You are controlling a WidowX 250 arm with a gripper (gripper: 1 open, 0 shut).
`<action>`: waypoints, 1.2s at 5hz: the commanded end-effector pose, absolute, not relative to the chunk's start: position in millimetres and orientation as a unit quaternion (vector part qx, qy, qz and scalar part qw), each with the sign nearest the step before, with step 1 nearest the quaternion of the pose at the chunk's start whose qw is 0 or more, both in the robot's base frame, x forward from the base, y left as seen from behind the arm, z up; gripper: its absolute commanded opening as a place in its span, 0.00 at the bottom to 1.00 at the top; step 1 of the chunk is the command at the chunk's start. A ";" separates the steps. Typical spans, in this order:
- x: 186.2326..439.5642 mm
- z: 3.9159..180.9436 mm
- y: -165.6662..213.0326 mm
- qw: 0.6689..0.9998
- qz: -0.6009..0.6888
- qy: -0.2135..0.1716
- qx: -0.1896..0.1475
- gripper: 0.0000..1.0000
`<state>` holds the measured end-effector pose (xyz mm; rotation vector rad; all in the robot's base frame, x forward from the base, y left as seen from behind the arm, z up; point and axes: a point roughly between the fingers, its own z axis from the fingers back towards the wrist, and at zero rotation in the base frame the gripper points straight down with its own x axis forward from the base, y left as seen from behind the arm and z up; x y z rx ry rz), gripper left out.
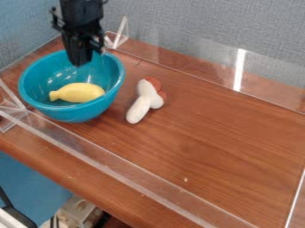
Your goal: Remove the yellow object from the blue bowl and put it on the table
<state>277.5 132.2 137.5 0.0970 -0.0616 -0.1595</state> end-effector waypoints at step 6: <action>258.6 171.8 -5.3 0.988 -0.111 -0.097 0.044 0.00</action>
